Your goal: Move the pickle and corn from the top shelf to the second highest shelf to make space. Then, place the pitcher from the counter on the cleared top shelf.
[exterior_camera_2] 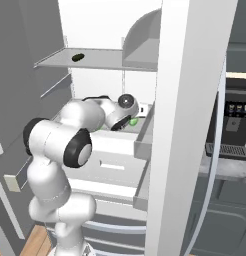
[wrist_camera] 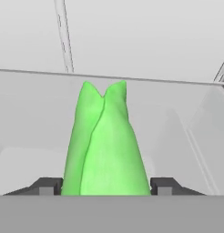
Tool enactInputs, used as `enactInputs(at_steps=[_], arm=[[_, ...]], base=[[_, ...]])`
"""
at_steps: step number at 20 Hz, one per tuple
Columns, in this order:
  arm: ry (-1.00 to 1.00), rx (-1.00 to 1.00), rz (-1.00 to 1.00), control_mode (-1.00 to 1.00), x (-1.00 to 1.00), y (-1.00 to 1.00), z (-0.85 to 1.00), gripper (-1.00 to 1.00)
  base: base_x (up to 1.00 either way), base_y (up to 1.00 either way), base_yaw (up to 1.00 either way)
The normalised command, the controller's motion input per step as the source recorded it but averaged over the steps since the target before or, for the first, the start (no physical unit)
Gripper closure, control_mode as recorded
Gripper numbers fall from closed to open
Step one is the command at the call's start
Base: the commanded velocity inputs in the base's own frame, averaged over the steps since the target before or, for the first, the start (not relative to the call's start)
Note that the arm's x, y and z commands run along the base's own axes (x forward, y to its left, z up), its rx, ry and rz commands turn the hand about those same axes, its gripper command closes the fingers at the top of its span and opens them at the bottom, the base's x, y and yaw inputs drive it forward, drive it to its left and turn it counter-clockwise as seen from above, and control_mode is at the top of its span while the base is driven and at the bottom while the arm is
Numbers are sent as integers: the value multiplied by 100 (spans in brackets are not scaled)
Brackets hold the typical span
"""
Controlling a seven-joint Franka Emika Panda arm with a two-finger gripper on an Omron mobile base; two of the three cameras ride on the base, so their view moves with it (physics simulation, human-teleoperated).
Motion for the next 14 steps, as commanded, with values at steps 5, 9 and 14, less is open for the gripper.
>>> enactInputs(at_steps=[5,9,14], arm=[[0,0,1,-100,66,0,-15,-100],[2,0,0,-100,28,3,0,-100],[2,0,0,-100,1,13,59,-100]], base=[[0,0,0],[0,0,0],[0,0,0]])
